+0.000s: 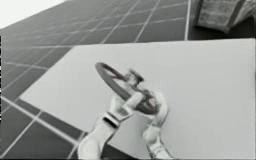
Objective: Pick up and drop off the object
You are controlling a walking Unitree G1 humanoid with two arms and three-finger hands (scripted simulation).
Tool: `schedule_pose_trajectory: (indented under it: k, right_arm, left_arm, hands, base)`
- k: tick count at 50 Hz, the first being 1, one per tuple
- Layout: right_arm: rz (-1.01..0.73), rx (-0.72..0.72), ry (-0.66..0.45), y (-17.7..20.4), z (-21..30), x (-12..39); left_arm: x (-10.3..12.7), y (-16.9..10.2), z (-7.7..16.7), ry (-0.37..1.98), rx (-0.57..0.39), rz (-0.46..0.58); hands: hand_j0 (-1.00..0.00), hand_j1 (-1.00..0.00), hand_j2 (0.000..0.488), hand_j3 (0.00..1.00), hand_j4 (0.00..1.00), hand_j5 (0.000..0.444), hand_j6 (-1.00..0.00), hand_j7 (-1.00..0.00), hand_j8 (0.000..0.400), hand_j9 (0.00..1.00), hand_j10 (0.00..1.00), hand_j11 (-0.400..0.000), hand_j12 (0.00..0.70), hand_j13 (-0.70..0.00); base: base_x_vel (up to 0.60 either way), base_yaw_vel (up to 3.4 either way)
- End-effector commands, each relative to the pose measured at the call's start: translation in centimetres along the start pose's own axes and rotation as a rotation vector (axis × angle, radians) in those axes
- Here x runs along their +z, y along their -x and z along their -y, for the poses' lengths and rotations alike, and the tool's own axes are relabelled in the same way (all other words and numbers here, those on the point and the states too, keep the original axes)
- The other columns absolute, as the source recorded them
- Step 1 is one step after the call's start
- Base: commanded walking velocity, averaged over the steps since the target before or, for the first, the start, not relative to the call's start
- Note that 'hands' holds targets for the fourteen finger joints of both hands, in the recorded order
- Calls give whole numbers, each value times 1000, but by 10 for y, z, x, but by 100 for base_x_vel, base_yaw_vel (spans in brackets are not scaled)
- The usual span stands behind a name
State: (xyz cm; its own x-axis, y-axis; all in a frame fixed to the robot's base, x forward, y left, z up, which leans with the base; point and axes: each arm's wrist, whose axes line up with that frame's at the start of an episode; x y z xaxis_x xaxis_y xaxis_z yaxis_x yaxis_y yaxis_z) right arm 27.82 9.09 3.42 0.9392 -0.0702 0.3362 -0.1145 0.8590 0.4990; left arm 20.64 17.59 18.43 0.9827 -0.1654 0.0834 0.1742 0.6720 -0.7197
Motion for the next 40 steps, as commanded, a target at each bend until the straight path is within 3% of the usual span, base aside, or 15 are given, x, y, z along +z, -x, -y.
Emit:
schedule_pose_trajectory:
  k: [1, 3, 5, 6, 7, 8, 11, 14, 16, 20, 24, 27, 30, 37, 40]
  right_arm:
    - [-190, -262, -185, -22, 46, -16]
    - [-218, -327, -238, -13, 47, -11]
    - [-262, -316, -207, -18, 55, -1]
    - [-272, -345, -234, -22, 59, 0]
    - [-279, -374, -243, -18, 61, 1]
    - [-260, -456, -286, -16, 63, -4]
    - [-210, -602, -285, 7, 32, -4]
    - [-121, -548, -251, 6, 22, -25]
    - [42, -506, -258, 4, 14, -37]
    - [224, -286, -218, -5, 41, -44]
    - [169, -282, -165, 7, 67, -20]
    - [259, -316, -142, 16, 71, 3]
    - [344, -280, -200, 12, 87, 25]
    - [517, -105, -433, -22, 121, 12]
    - [628, -31, -513, -14, 122, 10]
  left_arm:
    - [-28, 8, 1, 20, -35, -144]
    - [-30, -8, -5, -20, -6, -213]
    - [-45, -11, -16, -47, 52, -262]
    - [-46, -14, -27, -58, 68, -280]
    - [-45, -30, -22, -72, 87, -323]
    - [-54, -35, -26, -93, 111, -340]
    - [-55, -23, -28, -98, 110, -355]
    - [-62, -19, -40, -78, 162, -342]
    - [-63, -17, -45, -70, 155, -347]
    - [-65, -7, -42, -66, 149, -379]
    - [-73, -3, -45, -48, 132, -411]
    - [-81, -3, -42, -39, 111, -447]
    - [-96, 10, -42, -20, 86, -497]
    - [-89, 15, -41, -24, 74, -493]
    - [-93, 27, -47, -28, 60, -495]
  hands:
    - [-1000, -1000, 0, 1000, 1000, 0, -1000, -1000, 400, 1000, 1000, -400, 700, -700]
    - [-1000, -1000, 0, 1000, 1000, 0, -1000, -1000, 400, 1000, 1000, -400, 700, -700]
    - [-989, -1000, 5, 1000, 1000, 0, -989, -1000, 400, 1000, 1000, -400, 700, -700]
    - [-688, -1000, 156, 1000, 1000, 0, -688, -1000, 400, 1000, 1000, -400, 700, -700]
    - [-23, -1000, 488, 1000, 1000, 0, -23, -1000, 400, 1000, 1000, -400, 700, -700]
    - [0, 0, 0, 1000, 1000, 0, 0, 0, 0, 1000, 1000, -400, 0, -700]
    - [0, 0, 0, 1000, 1000, 0, 0, 0, 0, 1000, 1000, -400, 0, -700]
    - [0, 0, 0, 1000, 1000, 0, 0, 0, 0, 1000, 1000, -400, 0, -700]
    - [0, 0, 0, 1000, 1000, 0, 0, 0, 0, 1000, 1000, -400, 0, -700]
    - [0, 0, 0, 1000, 1000, 0, 0, 0, 0, 1000, 1000, -400, 0, -700]
    - [0, 0, 0, 1000, 1000, 0, 0, 0, 0, 1000, 1000, -400, 0, -700]
    - [0, 0, 0, 1000, 1000, 0, 0, 0, 0, 1000, 1000, -400, 0, -700]
    - [0, 0, 0, 1000, 1000, 0, 0, 0, 0, 1000, 1000, -400, 0, -700]
    - [0, 0, 0, 1000, 1000, 0, 0, 0, 0, 1000, 1000, -400, 0, -700]
    - [0, 0, 0, 1000, 1000, 0, 0, 0, 0, 1000, 1000, -400, 0, -700]
  base:
    - [0, 0]
    - [0, 0]
    - [0, 0]
    - [0, 0]
    - [0, 0]
    - [0, 0]
    - [0, 0]
    - [0, 0]
    - [0, 0]
    - [0, 0]
    - [0, 0]
    - [0, 0]
    - [0, 0]
    - [0, 0]
    - [0, 0]
